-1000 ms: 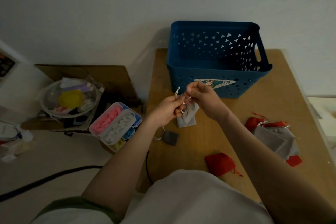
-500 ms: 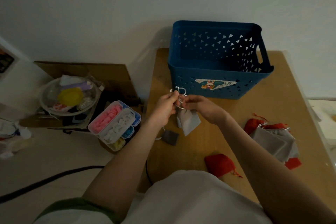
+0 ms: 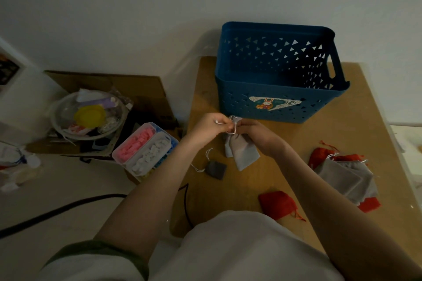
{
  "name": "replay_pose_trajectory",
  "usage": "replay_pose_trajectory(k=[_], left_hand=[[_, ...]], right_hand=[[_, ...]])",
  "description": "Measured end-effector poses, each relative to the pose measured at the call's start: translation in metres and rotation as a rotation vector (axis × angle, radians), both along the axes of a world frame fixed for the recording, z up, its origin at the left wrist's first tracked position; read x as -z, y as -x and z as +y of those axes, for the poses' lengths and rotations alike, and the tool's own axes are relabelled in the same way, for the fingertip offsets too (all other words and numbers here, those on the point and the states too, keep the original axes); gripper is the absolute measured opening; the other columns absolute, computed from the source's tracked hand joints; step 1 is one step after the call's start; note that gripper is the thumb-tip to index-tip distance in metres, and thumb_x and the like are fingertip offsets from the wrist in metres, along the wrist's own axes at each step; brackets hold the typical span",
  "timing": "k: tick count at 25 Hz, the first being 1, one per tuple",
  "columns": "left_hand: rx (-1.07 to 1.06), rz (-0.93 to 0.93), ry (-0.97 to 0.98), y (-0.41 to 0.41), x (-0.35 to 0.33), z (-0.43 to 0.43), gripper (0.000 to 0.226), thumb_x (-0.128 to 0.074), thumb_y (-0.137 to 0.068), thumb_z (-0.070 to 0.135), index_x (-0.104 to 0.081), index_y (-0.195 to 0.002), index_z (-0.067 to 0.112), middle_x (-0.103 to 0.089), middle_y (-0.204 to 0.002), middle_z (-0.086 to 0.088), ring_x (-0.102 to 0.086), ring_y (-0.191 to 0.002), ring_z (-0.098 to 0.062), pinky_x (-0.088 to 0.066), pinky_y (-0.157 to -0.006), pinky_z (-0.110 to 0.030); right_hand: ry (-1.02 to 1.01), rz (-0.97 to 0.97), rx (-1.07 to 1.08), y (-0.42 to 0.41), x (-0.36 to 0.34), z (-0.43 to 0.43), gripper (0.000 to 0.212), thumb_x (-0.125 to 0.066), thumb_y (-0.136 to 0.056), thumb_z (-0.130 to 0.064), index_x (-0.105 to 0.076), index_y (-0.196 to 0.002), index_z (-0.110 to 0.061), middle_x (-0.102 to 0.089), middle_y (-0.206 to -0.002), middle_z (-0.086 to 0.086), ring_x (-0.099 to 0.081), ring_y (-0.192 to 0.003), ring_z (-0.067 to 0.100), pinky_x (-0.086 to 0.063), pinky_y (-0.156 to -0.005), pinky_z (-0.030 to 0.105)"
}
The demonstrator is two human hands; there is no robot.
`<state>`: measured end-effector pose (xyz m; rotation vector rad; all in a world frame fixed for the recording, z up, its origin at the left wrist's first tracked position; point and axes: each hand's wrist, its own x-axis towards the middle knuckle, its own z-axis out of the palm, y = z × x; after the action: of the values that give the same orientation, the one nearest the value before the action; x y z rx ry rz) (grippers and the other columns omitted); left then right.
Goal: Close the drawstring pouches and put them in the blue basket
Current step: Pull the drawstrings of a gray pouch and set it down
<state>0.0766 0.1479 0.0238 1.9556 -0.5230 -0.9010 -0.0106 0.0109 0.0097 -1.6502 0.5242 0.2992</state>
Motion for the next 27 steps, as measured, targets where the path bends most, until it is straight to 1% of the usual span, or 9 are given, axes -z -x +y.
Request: replay_pose_trajectory(k=[2, 5, 10, 12, 16, 20, 22, 24, 27], left_hand=[[0.083, -0.205, -0.078, 0.0, 0.001, -0.003, 0.009, -0.06, -0.091, 0.016, -0.067, -0.096, 0.018, -0.066, -0.095, 0.002, -0.06, -0.09, -0.01, -0.042, -0.071, -0.018], [0.189, -0.503, -0.257, 0.002, 0.001, -0.01, 0.009, -0.055, -0.094, 0.018, -0.062, -0.098, 0.016, -0.064, -0.096, -0.002, -0.058, -0.089, -0.014, -0.041, -0.068, -0.022], [0.234, -0.746, -0.426, 0.008, 0.007, -0.013, 0.015, -0.043, -0.098, 0.018, -0.056, -0.105, 0.012, -0.056, -0.095, -0.006, -0.056, -0.088, -0.019, -0.046, -0.074, -0.032], [0.249, -0.693, -0.362, 0.005, 0.01, -0.012, 0.016, -0.045, -0.098, 0.019, -0.059, -0.104, 0.013, -0.057, -0.094, -0.004, -0.055, -0.088, -0.016, -0.042, -0.071, -0.027], [0.127, -0.344, -0.013, -0.003, 0.013, -0.002, 0.021, -0.055, -0.094, 0.017, -0.066, -0.113, 0.015, -0.066, -0.1, 0.006, -0.058, -0.088, -0.002, -0.041, -0.07, -0.01], [-0.017, -0.11, 0.108, -0.003, 0.013, 0.003, 0.016, -0.053, -0.095, 0.016, -0.066, -0.104, 0.017, -0.065, -0.091, 0.005, -0.055, -0.074, -0.001, -0.043, -0.063, -0.011], [-0.037, -0.071, 0.132, -0.004, 0.012, 0.004, 0.013, -0.054, -0.095, 0.018, -0.066, -0.097, 0.021, -0.065, -0.089, 0.004, -0.055, -0.072, -0.001, -0.043, -0.063, -0.012], [-0.042, -0.064, 0.134, -0.004, 0.009, 0.004, 0.01, -0.057, -0.094, 0.018, -0.066, -0.094, 0.02, -0.064, -0.085, 0.007, -0.055, -0.07, 0.002, -0.042, -0.06, -0.009], [-0.019, -0.146, 0.062, -0.001, 0.007, 0.002, 0.009, -0.059, -0.092, 0.019, -0.066, -0.097, 0.018, -0.065, -0.089, 0.007, -0.058, -0.082, 0.0, -0.043, -0.064, -0.009]], right_hand=[[0.033, 0.005, 0.012, 0.0, 0.001, 0.001, 0.016, -0.051, -0.095, -0.016, -0.062, -0.084, -0.021, -0.056, -0.082, 0.005, -0.05, -0.077, 0.017, -0.038, -0.068, 0.029], [0.051, 0.003, 0.03, -0.001, 0.001, 0.006, 0.014, -0.05, -0.096, -0.018, -0.06, -0.085, -0.02, -0.057, -0.086, 0.005, -0.051, -0.082, 0.019, -0.04, -0.072, 0.029], [0.125, -0.032, -0.025, -0.001, 0.0, 0.008, 0.01, -0.049, -0.098, -0.019, -0.058, -0.094, -0.015, -0.058, -0.092, 0.006, -0.053, -0.081, 0.017, -0.042, -0.071, 0.026], [0.099, -0.037, 0.021, 0.0, -0.002, 0.004, 0.011, -0.049, -0.098, -0.018, -0.058, -0.094, -0.014, -0.057, -0.09, 0.006, -0.053, -0.078, 0.015, -0.042, -0.069, 0.024], [0.026, -0.02, 0.07, 0.003, -0.001, -0.005, 0.012, -0.047, -0.098, -0.016, -0.058, -0.093, -0.013, -0.056, -0.086, 0.005, -0.05, -0.076, 0.014, -0.04, -0.068, 0.024], [-0.034, -0.078, 0.014, 0.0, 0.003, -0.008, 0.01, -0.053, -0.096, -0.017, -0.061, -0.09, -0.016, -0.059, -0.086, 0.002, -0.053, -0.081, 0.015, -0.042, -0.072, 0.027], [-0.036, -0.087, -0.034, 0.0, 0.002, -0.008, 0.006, -0.059, -0.093, -0.021, -0.061, -0.096, -0.016, -0.063, -0.092, 0.002, -0.057, -0.085, 0.016, -0.045, -0.074, 0.027], [0.008, -0.06, -0.064, 0.0, 0.0, -0.005, 0.016, -0.061, -0.091, -0.025, -0.061, -0.104, -0.016, -0.065, -0.096, 0.004, -0.06, -0.085, 0.018, -0.046, -0.075, 0.03], [0.145, -0.019, -0.129, -0.004, -0.002, 0.0, 0.023, -0.06, -0.092, -0.03, -0.062, -0.111, -0.018, -0.065, -0.098, 0.006, -0.06, -0.081, 0.019, -0.047, -0.072, 0.03]])
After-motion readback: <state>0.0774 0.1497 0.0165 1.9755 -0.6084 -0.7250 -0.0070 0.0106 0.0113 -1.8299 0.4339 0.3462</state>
